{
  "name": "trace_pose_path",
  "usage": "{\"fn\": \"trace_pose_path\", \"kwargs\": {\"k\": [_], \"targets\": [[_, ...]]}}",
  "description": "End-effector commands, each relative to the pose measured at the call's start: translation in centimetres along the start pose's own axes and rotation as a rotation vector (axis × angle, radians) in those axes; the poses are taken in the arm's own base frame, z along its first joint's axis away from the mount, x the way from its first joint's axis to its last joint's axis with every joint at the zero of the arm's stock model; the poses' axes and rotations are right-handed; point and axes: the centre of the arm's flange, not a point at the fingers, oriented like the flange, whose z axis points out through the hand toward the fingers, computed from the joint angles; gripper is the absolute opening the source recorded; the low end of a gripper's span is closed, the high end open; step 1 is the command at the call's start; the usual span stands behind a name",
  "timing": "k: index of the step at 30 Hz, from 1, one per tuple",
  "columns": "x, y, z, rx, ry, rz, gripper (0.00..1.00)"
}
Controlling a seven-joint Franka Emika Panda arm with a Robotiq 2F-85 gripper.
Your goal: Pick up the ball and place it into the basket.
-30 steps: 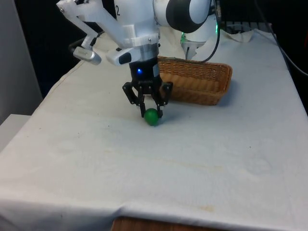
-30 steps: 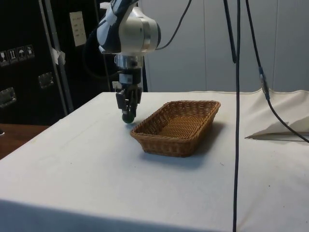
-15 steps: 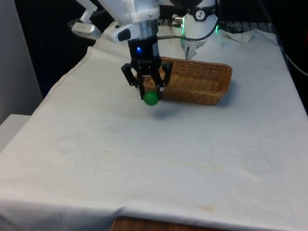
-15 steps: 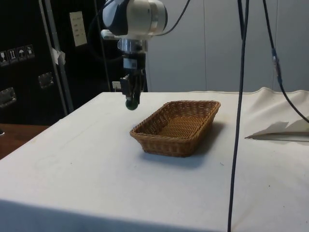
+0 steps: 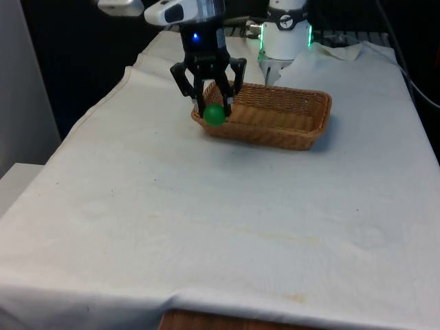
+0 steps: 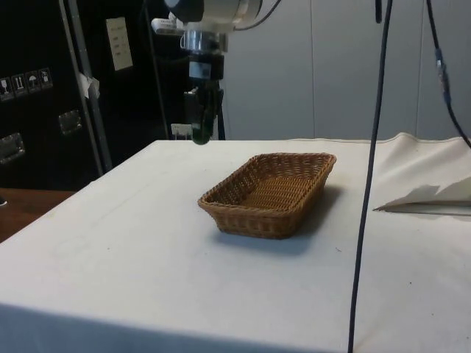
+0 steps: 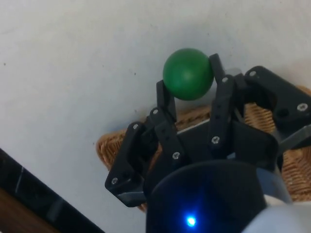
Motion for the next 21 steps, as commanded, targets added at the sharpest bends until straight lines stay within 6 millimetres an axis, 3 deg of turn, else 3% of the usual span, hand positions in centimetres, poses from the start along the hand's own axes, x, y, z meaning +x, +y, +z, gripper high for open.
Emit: {"fn": "trace_pose_path", "kwargs": {"k": [1,11,21], "targets": [[-0.2,0.0,-0.7,-0.008,-0.005,0.001,0.00],[-1.3,0.0,-3.6,-0.009,-0.003,-0.009,0.00],[-2.8,0.6,-5.0,-0.027,-0.015,-0.017,0.00]]}}
